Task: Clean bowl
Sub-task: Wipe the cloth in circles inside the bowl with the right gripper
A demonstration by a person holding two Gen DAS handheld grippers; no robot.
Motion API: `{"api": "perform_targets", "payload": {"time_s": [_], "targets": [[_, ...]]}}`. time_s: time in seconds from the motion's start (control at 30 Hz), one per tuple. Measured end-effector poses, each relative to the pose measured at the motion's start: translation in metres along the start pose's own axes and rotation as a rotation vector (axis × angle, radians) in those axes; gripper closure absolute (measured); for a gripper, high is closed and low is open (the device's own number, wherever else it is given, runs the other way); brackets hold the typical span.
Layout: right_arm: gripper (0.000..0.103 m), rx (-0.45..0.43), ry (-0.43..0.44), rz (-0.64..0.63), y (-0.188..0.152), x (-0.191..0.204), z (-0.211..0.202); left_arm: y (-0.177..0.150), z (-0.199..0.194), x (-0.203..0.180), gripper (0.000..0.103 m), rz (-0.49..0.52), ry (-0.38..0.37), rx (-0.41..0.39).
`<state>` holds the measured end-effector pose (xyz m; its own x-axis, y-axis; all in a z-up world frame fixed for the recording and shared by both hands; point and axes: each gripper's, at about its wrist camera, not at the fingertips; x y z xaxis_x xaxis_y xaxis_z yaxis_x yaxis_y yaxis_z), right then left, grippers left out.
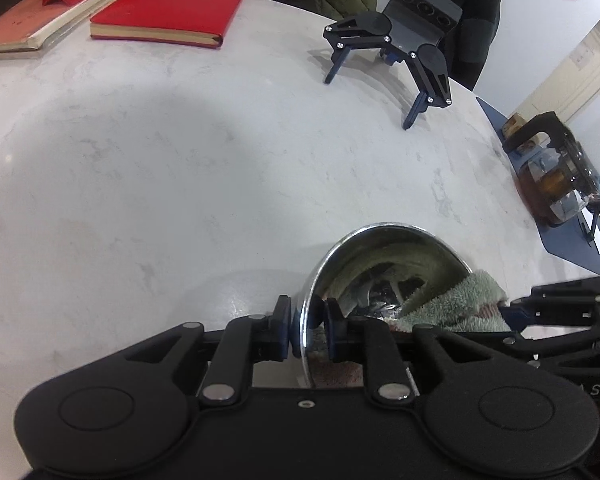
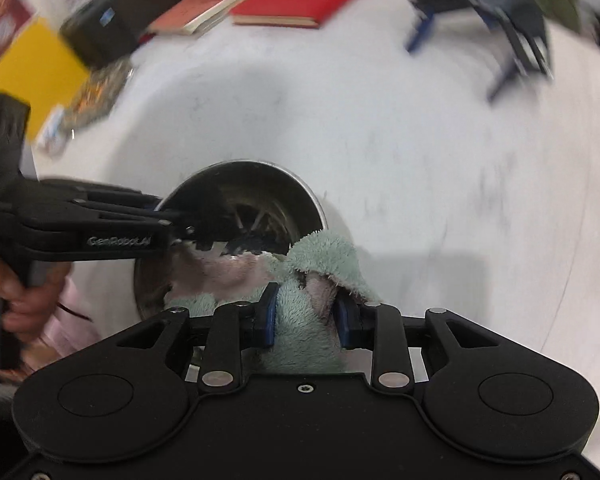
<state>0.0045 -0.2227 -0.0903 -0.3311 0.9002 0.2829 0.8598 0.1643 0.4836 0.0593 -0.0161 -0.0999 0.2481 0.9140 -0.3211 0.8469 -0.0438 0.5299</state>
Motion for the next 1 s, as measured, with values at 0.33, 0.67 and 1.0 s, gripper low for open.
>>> {"api": "perform_targets", "payload": {"time_s": [0.33, 0.67, 1.0], "targets": [[0.076, -0.029, -0.039, -0.206, 0.026, 0.014, 0.012, 0.004, -0.007, -0.003, 0.093, 0.049, 0.006, 0.031], [0.076, -0.011, 0.015, -0.483, 0.052, 0.052, 0.031, 0.008, -0.012, 0.001, 0.09, 0.067, 0.016, 0.019], [0.077, 0.01, -0.042, -0.392, 0.04, 0.033, 0.024, 0.001, -0.009, 0.001, 0.091, 0.018, 0.022, -0.006]]}}
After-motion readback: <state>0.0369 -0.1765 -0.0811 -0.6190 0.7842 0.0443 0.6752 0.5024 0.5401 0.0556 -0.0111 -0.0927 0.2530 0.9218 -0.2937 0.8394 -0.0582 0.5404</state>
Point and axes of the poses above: each gripper's, at about its wrist camera, not at the fingertips, and z roughly the way its jaws point, x to its left, y to its top, and after that the axes turned 5 degrees about -x, right-handed
